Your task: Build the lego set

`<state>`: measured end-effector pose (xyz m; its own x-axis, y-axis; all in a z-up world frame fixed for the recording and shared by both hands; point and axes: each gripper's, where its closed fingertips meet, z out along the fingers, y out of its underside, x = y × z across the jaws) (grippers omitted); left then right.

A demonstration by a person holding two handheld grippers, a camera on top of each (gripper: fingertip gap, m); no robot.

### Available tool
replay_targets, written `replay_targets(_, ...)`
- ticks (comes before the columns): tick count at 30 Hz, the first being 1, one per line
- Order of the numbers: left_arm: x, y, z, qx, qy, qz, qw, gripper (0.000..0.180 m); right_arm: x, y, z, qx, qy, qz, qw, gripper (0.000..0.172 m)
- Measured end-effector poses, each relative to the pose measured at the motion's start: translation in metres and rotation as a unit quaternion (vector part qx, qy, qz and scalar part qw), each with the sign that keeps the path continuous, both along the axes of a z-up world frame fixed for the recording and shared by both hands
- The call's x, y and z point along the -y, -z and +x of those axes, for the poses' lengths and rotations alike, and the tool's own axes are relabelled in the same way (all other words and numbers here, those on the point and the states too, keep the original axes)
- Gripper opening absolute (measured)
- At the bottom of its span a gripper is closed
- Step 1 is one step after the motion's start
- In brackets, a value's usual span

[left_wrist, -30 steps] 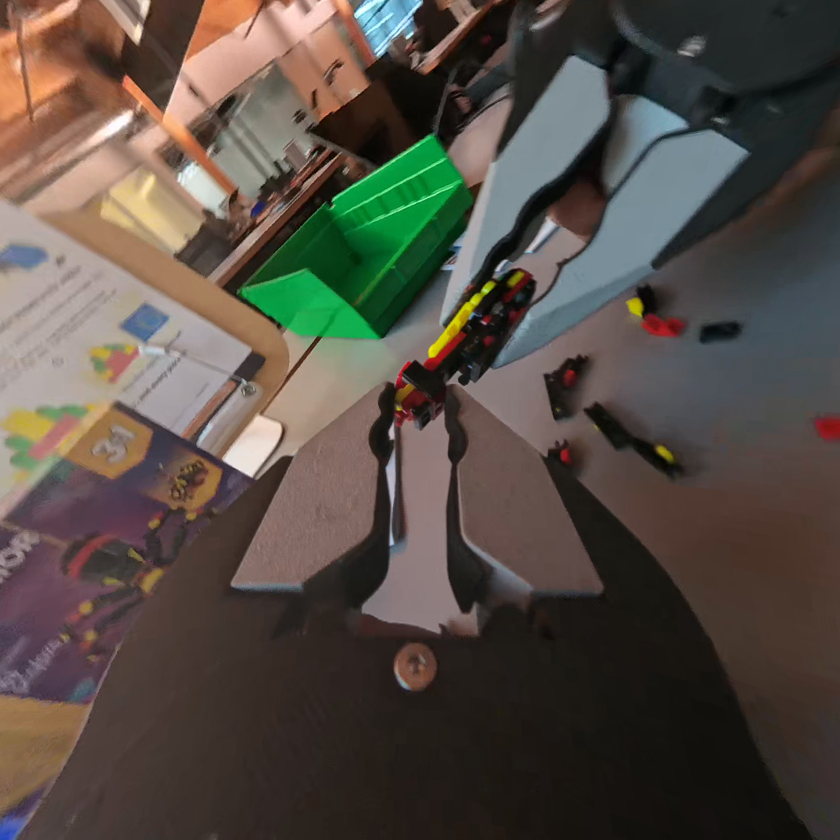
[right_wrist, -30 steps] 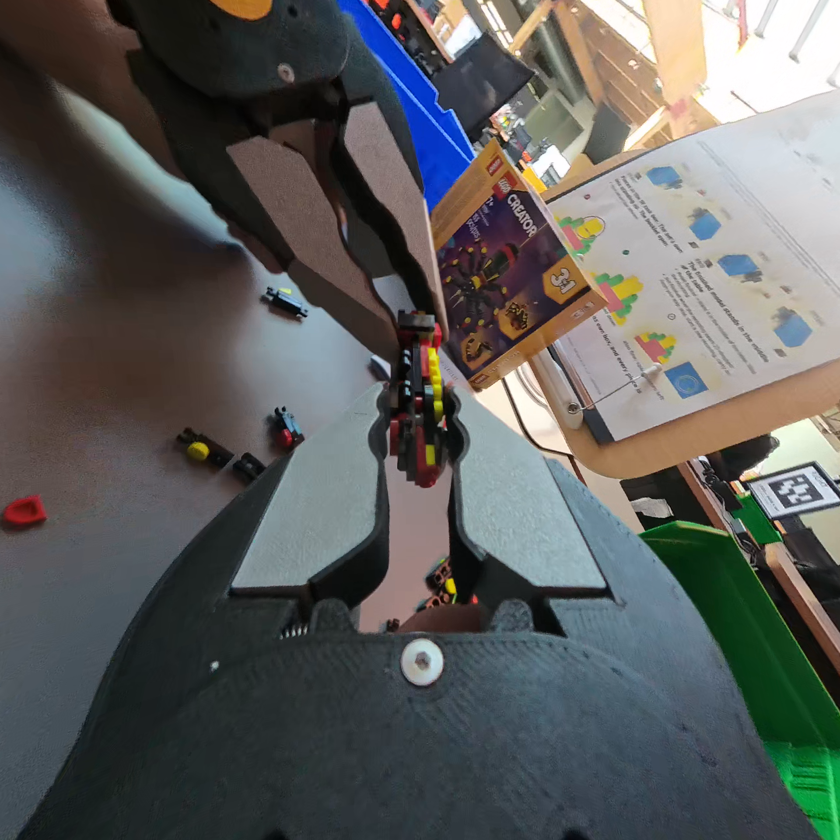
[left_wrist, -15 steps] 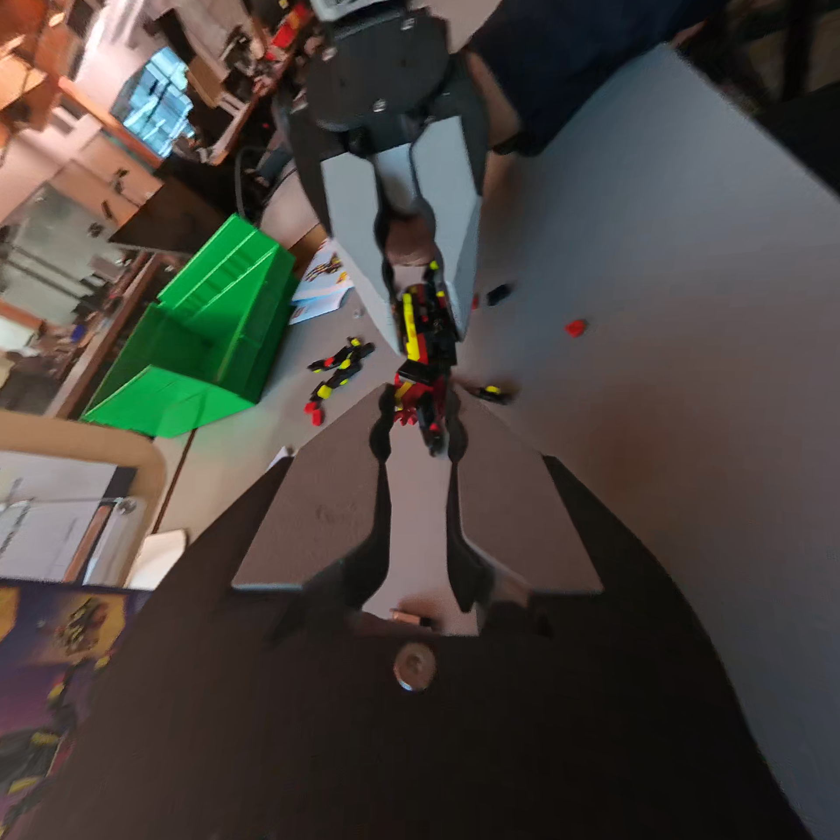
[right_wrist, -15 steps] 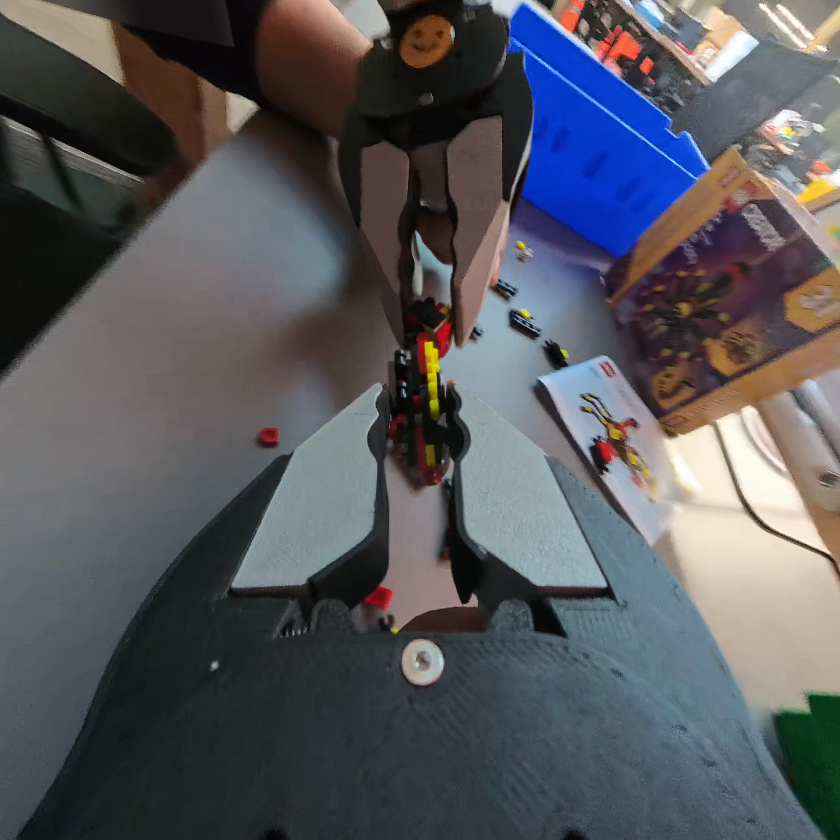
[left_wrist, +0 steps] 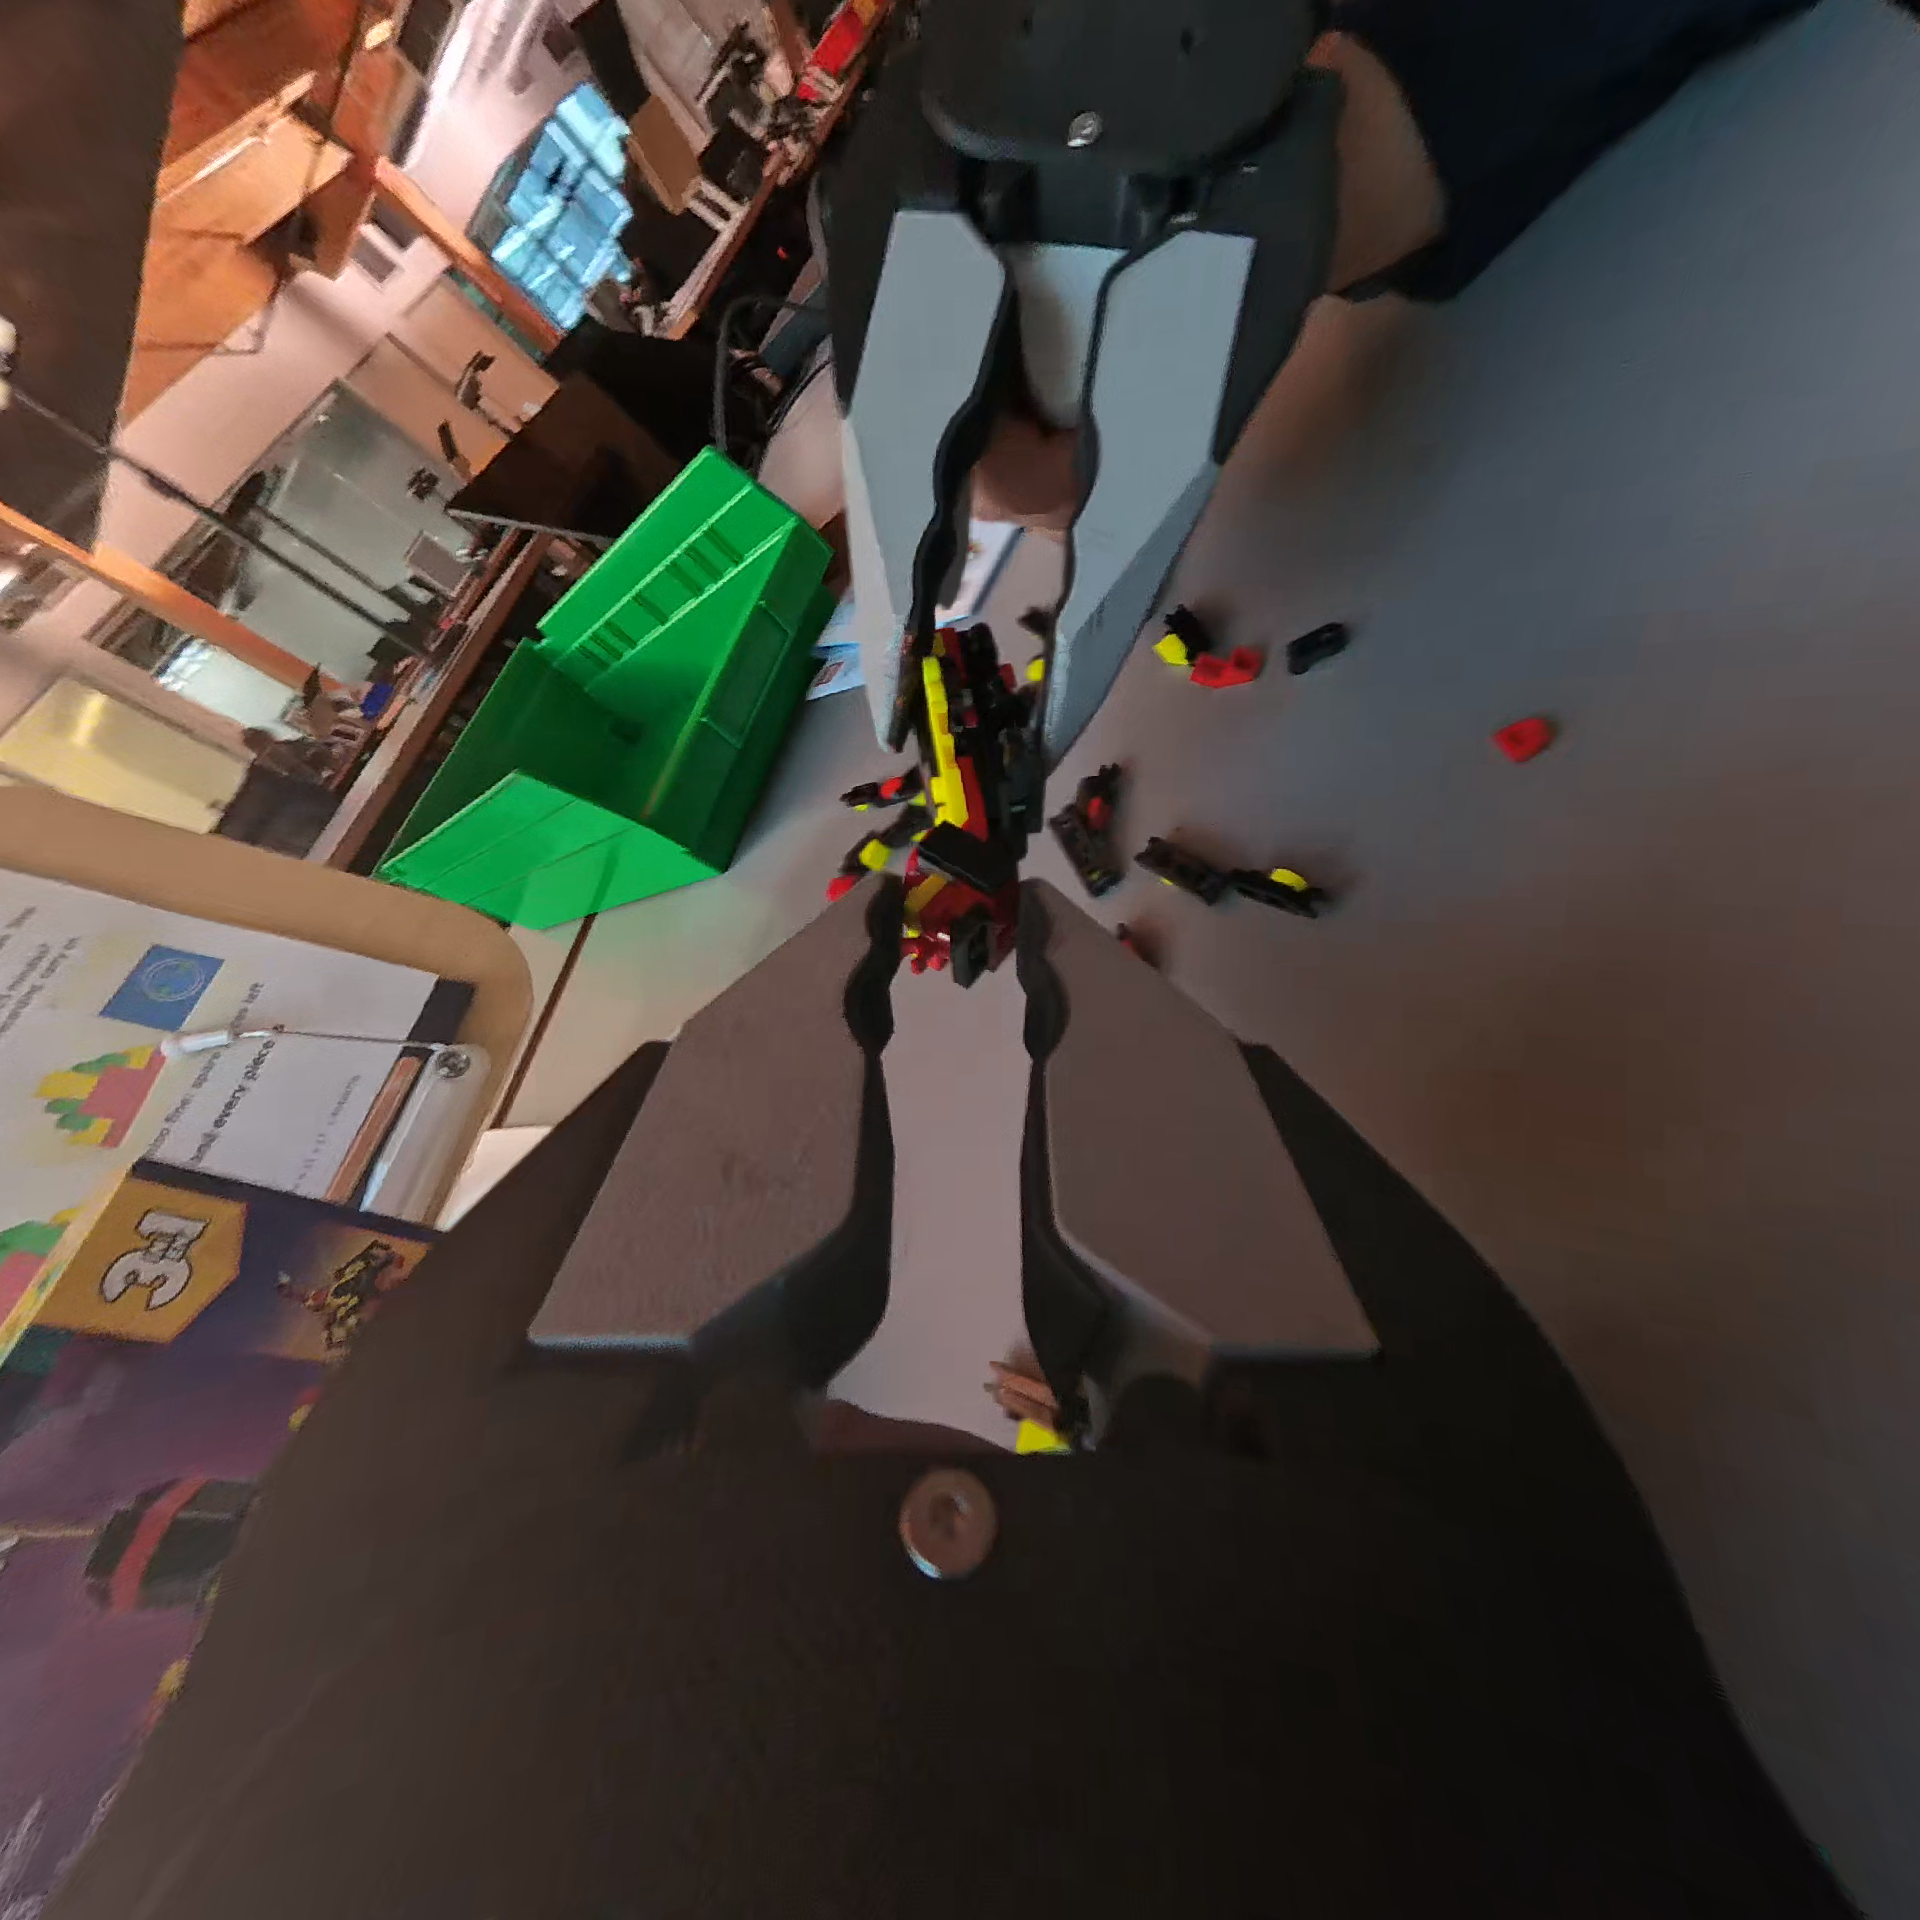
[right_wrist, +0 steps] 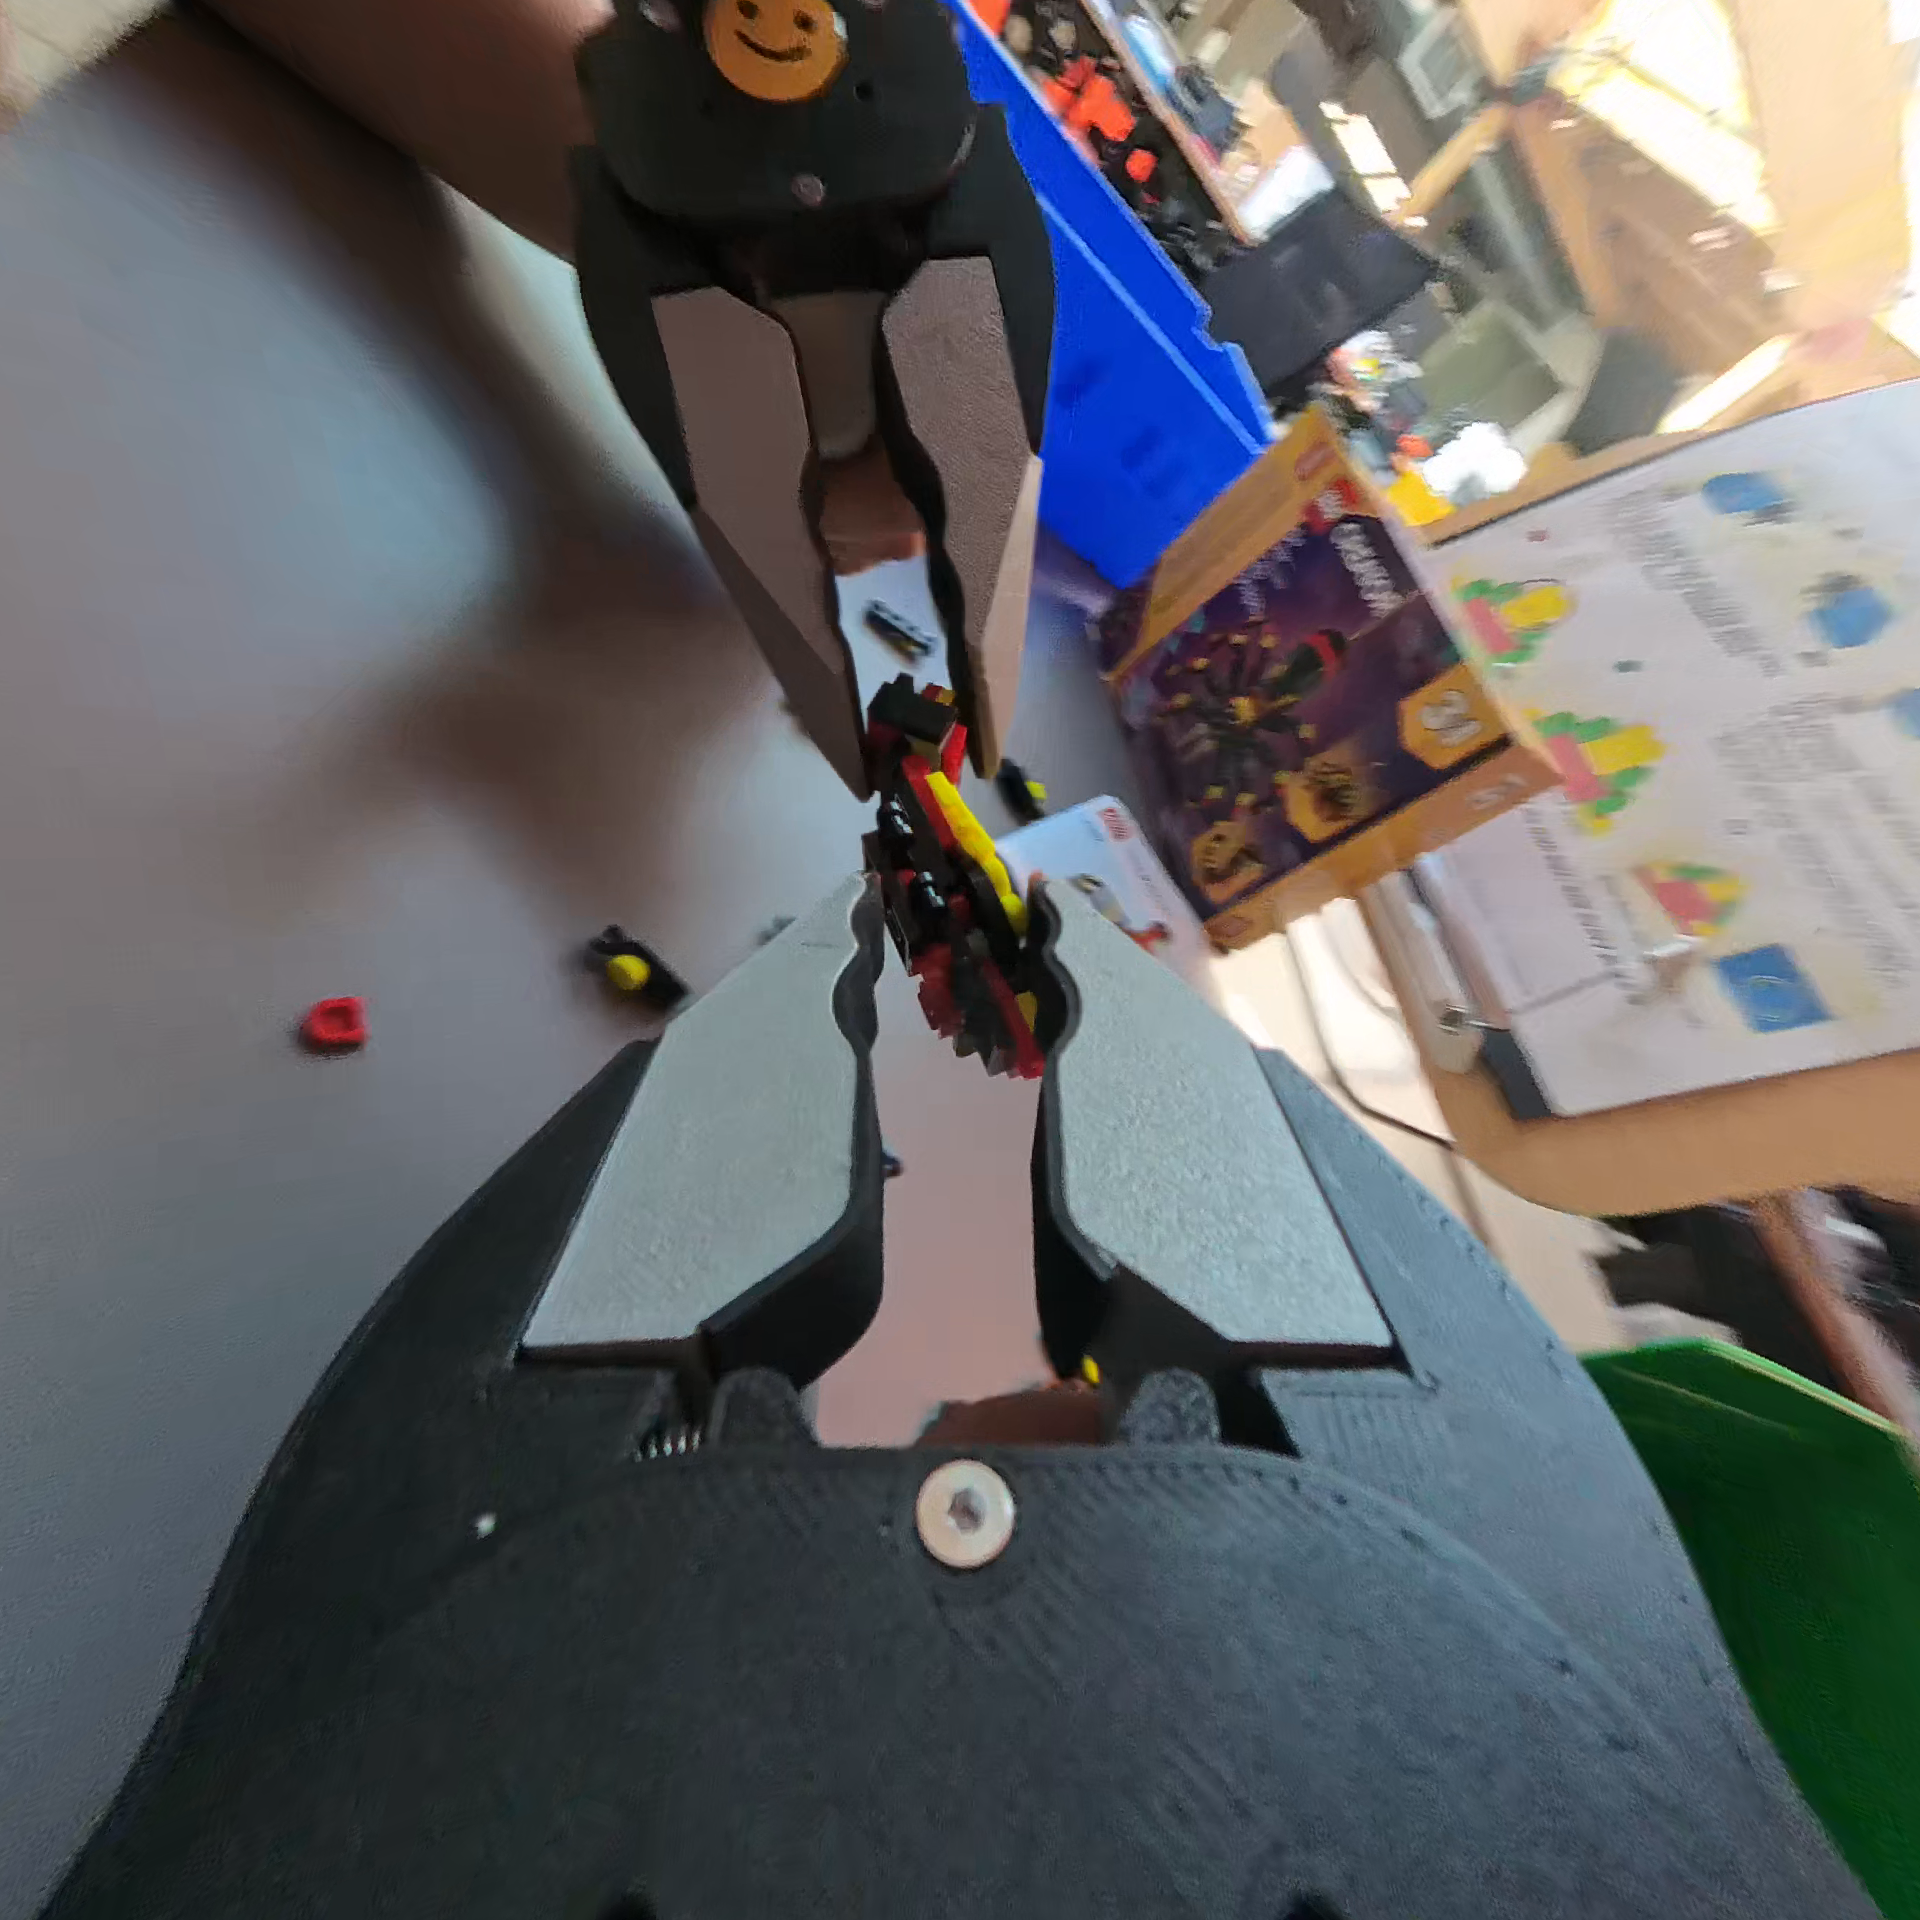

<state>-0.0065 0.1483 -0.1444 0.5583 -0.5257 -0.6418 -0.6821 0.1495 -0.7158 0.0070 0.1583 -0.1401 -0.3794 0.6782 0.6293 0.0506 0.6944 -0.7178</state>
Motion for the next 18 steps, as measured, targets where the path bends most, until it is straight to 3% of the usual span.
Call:
replay_targets(5, 0.016, 0.006, 0.019, 0.019, 0.067, -0.025, 0.997, 0.019, 0.015, 0.008, 0.017, 0.066, -0.086, -0.101, 0.989, 0.022)
replay_targets(8, 0.01, -0.004, 0.017, 0.026, 0.046, 0.007, 0.999, 0.019, 0.009, -0.001, 0.014, 0.056, -0.078, -0.142, 0.985, 0.022)
replay_targets(11, 0.005, -0.005, 0.01, 0.014, 0.022, 0.02, 0.999, 0.019, 0.004, -0.001, 0.008, 0.026, -0.048, -0.095, 0.994, 0.022)
replay_targets(15, -0.015, 0.0, -0.009, 0.022, -0.062, 0.01, 0.998, 0.02, -0.007, -0.005, -0.003, -0.037, 0.03, 0.05, 0.998, 0.022)
replay_targets(18, -0.02, 0.004, -0.01, 0.033, -0.076, -0.001, 0.997, 0.019, -0.003, -0.005, -0.002, -0.051, 0.033, 0.103, 0.993, 0.022)
